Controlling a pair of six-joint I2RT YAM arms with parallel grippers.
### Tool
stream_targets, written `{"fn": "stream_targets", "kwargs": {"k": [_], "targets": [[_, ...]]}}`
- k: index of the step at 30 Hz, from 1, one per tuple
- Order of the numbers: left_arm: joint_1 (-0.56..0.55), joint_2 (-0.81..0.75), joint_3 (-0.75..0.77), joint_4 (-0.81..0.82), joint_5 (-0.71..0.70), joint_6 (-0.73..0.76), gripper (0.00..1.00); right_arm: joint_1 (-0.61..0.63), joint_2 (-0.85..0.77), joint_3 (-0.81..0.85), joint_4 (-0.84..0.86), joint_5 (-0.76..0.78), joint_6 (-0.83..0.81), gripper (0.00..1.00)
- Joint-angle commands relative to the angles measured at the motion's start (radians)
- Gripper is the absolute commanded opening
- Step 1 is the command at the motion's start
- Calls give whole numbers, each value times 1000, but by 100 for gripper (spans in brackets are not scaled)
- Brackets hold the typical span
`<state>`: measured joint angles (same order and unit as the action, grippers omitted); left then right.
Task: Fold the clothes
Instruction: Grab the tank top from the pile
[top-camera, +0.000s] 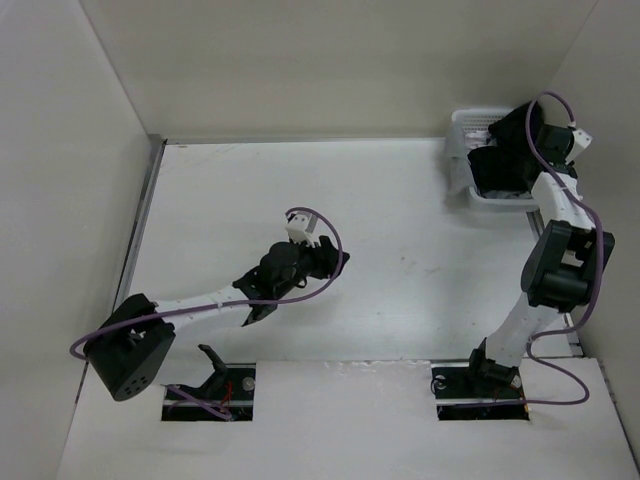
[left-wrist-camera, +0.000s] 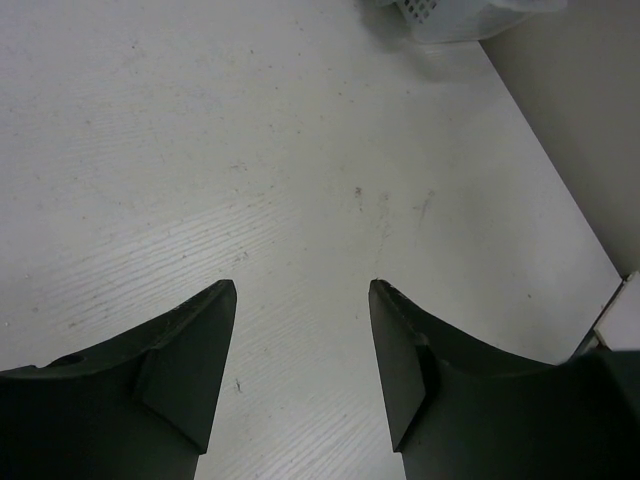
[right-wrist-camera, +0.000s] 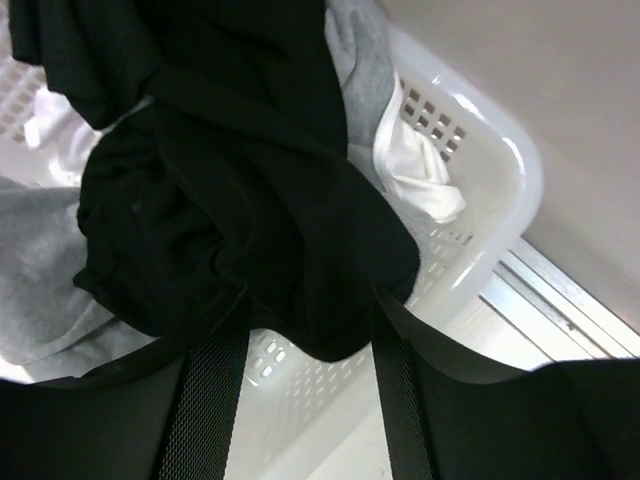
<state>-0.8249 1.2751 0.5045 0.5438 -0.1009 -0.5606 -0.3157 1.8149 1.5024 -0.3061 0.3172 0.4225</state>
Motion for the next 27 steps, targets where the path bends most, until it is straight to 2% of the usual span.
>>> {"fn": "stream_targets", "kwargs": {"k": [1, 3, 9, 15, 18, 27], "targets": [[7, 4, -9, 79, 13, -12, 55, -10, 30, 65, 56, -30, -33, 54], [10, 10, -11, 85, 17, -13, 55, -15, 47, 76, 58, -40, -33, 52], [14, 32, -14, 108, 38, -24, 55, -26, 72, 79, 76, -26, -34, 36], [28, 40, -18, 117, 44, -39, 55, -36, 57, 49, 87, 8, -18, 10], [28, 44, -18, 122, 46, -42, 56, -30, -17, 30, 128, 14, -13, 6], [28, 63, -15, 136, 64, -55, 56, 57, -281, 125, 173, 8, -31, 3]]}}
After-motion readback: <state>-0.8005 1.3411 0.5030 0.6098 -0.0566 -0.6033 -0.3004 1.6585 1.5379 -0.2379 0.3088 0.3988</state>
